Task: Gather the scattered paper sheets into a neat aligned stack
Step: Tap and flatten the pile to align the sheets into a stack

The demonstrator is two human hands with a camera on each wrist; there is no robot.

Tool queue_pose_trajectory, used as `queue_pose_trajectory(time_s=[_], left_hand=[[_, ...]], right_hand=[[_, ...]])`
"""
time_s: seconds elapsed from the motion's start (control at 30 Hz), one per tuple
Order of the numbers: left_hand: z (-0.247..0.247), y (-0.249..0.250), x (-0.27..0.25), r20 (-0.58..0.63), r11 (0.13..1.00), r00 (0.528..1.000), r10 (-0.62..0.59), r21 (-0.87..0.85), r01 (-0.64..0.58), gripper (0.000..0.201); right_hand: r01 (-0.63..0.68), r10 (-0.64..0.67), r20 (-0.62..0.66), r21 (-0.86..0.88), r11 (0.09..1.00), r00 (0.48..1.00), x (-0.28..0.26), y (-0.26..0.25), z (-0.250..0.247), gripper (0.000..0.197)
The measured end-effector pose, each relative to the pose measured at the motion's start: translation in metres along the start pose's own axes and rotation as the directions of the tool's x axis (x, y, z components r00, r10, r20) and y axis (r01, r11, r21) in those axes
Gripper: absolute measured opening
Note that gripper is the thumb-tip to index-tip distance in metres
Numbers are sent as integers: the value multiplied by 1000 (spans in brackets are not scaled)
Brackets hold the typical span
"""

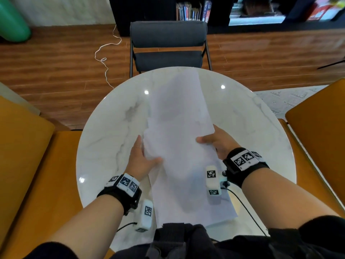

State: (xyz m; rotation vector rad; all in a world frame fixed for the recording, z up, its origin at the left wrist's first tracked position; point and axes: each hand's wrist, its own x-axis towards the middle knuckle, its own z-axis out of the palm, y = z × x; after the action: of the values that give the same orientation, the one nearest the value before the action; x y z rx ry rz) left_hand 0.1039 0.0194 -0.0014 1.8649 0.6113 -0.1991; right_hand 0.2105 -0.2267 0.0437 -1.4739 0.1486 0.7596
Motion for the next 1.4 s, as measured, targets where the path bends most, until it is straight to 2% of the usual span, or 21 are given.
queue_pose_trajectory(time_s=[0.07,0.13,0.2,0.27,0.3,0.37,0.43,0.5,0.57,0.63,0.7,0.77,0.83,0.9,0.97,1.0,1.07,1.13,1.2,1.27,1.4], left_hand=[[-8,9,-3,73,937,995,-68,-338,89,108],[-16,16,-7,256,813,964,-74,-544,207,96],[-21,21,-12,384,754,923,-36,-596,278,81],[-20,25,-14,431,762,901,-35,-572,303,58],[-18,25,-14,436,773,897,-65,-547,322,51],[-10,21,-11,411,833,896,-170,-425,353,52],[0,13,-11,343,933,908,-242,-176,315,58],[9,6,-14,270,965,928,-255,14,261,66],[16,5,-17,263,973,937,-232,83,217,75],[19,7,-18,230,970,946,-228,143,199,73],[15,3,-14,191,969,954,-233,129,211,70],[9,0,-8,190,979,961,-201,17,201,69],[2,-1,-4,184,963,965,-184,-165,215,86],[-3,4,-4,224,910,963,-150,-348,223,100],[-3,15,-9,322,873,944,-73,-437,217,94],[-2,22,-11,325,870,944,-59,-447,208,86],[3,45,-18,190,905,981,-36,-411,113,57],[5,71,-25,5,949,999,52,-313,-48,40],[5,101,-38,-131,943,981,144,-282,-176,29],[2,126,-50,-205,907,953,223,-316,-280,20],[-3,153,-65,-310,805,878,364,-369,-464,24]], right_hand=[[38,-41,60,49,998,997,-13,-11,0,58],[72,-82,102,98,993,991,-24,-21,-2,56],[94,-112,132,140,986,985,-32,-29,-4,55],[84,-98,106,133,988,989,-34,-27,-11,51],[52,-60,71,116,992,996,-33,-22,-15,48],[-50,53,-92,31,998,994,-23,0,-26,44],[-198,152,-279,-145,969,948,-16,28,-34,55],[-313,201,-344,-308,898,917,-11,57,-40,72],[-321,168,-390,-371,871,905,-8,77,-39,71],[-293,144,-403,-338,894,904,-13,77,-32,65],[-209,121,-357,-219,953,926,-23,69,-26,48],[-124,88,-294,-105,987,952,-32,59,-27,44],[-60,59,-224,3,998,973,-39,51,-31,47],[-25,39,-172,79,997,984,-41,44,-36,56],[-13,26,-149,85,996,989,-40,38,-36,76],[0,8,-147,55,998,989,-41,33,-34,77],[66,-72,-159,-43,997,985,-42,22,-25,57],[156,-196,-219,-188,970,956,-48,4,-12,41],[242,-341,-307,-317,917,889,-54,-17,2,33],[334,-462,-373,-358,872,805,-65,-38,13,31],[515,-668,-399,-431,741,629,-88,-67,25,20]])
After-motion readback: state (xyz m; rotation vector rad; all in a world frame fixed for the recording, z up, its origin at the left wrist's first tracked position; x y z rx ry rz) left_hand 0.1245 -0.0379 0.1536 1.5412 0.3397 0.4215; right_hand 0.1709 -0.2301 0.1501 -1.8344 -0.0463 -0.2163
